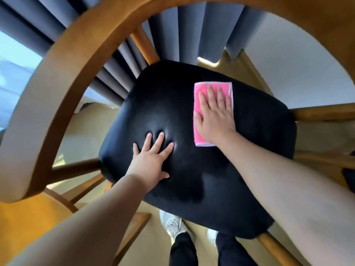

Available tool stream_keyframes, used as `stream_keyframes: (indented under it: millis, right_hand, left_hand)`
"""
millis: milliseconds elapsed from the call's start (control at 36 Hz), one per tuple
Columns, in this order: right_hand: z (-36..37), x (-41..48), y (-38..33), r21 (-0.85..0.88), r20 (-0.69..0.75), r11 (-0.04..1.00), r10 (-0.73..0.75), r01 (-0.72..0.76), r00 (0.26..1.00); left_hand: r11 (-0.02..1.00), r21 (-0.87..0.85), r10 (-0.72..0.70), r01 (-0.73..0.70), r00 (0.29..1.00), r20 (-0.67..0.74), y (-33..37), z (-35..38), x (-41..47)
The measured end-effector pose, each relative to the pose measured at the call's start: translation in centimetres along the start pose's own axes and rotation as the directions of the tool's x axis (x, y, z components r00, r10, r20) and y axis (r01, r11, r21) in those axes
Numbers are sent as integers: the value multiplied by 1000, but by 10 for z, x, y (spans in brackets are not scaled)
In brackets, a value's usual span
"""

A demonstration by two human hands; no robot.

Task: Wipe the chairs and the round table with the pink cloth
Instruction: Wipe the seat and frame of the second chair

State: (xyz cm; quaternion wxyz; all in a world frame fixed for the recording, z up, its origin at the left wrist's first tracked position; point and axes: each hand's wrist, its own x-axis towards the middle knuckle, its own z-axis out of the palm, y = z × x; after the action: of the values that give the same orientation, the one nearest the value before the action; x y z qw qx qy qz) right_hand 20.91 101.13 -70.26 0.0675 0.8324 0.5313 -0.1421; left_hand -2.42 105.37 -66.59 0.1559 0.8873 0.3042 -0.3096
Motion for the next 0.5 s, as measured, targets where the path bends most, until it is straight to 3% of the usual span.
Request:
stream_keyframes:
  millis: [250,500]
  right_hand:
    - [-28,64,18,42,-17,998,48,-47,999]
    - [-7,10,13,44,-43,989,142,-140,989]
  left_hand:
    - [1000,-23,-10,10,1000,20,1,-2,3]
    - [1000,-7,19,-19,999,27,0,1,2]
